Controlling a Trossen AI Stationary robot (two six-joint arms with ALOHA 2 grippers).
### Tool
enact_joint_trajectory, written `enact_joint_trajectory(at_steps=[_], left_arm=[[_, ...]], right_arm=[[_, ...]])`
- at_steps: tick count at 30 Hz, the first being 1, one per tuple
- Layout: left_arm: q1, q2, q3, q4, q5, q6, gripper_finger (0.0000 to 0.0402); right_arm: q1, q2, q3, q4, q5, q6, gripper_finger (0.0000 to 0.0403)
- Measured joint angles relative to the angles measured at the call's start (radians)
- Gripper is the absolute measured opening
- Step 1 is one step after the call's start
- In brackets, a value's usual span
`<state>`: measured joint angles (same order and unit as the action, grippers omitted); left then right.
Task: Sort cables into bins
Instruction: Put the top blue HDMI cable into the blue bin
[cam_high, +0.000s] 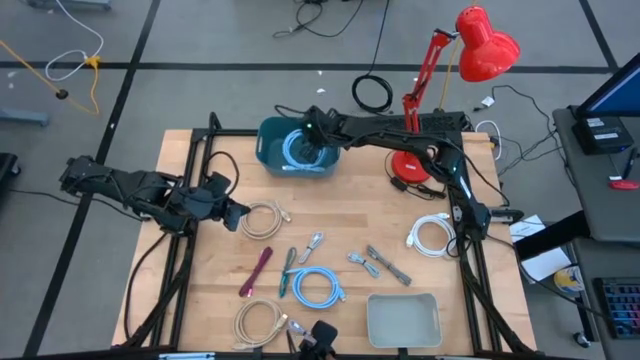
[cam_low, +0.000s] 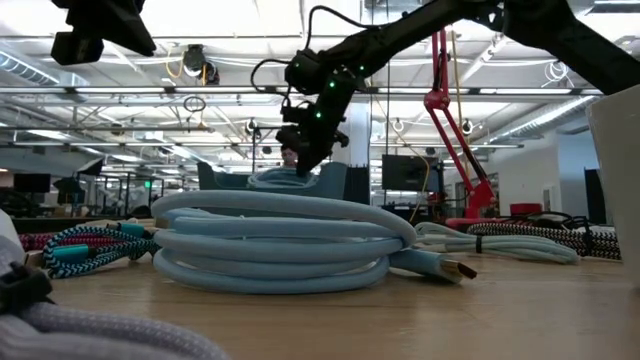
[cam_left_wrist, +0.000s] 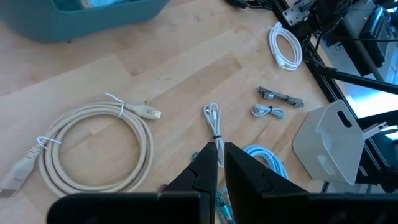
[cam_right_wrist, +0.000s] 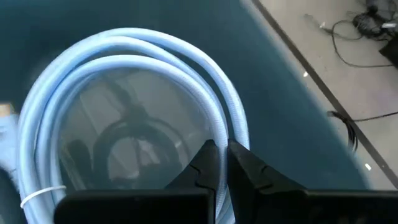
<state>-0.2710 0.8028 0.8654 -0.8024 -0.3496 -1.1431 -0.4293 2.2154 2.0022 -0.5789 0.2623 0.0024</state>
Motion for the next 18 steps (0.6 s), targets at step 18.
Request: enact_joint_trajectory(at_steps=[18], left_arm=[[0.000,0.000,0.000,0.000,0.004,0.004,0.0031]], right_arm=[[0.003,-0.004,-0.079,0.002,-0.003,-0.003,0.0007]])
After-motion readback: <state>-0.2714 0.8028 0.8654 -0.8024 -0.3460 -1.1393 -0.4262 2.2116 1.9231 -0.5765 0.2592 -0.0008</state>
